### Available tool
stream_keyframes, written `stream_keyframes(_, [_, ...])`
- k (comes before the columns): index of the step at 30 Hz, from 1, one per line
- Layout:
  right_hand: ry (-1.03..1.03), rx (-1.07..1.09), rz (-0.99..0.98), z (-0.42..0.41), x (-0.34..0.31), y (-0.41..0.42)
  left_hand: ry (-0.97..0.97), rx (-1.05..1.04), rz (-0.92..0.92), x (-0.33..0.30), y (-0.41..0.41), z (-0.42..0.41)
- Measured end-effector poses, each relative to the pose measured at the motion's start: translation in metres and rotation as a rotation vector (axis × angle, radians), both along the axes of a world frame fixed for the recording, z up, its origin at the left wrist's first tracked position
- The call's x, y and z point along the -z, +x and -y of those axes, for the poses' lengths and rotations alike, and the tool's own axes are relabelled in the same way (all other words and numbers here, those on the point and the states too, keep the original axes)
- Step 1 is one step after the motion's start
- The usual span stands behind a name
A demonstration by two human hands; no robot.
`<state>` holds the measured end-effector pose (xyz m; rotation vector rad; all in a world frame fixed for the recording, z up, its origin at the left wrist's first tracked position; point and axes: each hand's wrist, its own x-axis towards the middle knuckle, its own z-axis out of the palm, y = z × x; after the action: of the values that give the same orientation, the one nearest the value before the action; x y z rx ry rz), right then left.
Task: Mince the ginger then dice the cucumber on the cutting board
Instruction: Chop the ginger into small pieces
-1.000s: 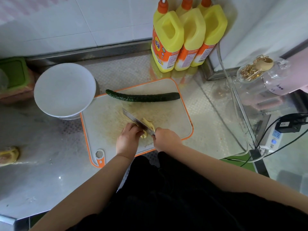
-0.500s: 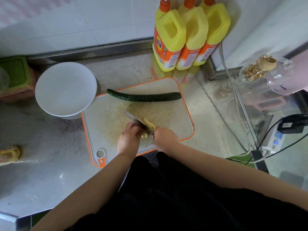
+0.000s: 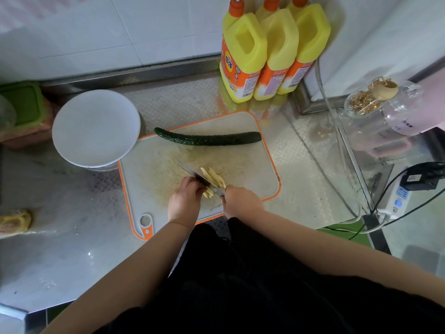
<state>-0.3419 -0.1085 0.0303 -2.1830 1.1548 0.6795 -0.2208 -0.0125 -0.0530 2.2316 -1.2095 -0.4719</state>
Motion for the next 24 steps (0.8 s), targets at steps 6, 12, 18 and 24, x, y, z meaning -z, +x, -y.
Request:
stream_keyframes(6, [0.026,-0.01,-0.039,-0.002,-0.004,0.011,0.017,-0.015,-0.028,0.002,0.002,-0.003])
stream_keyframes(12, [0.014,0.027,-0.009,-0.007,0.004,0.015,0.019,-0.011,-0.026,0.003,0.003,-0.005])
stream_keyframes(18, [0.143,0.158,0.067,0.013,0.014,0.007,-0.091,0.058,0.02,0.005,0.004,-0.013])
stream_keyframes(24, [0.088,0.051,0.048,0.008,0.007,0.005,-0.108,0.258,0.195,0.002,0.019,-0.016])
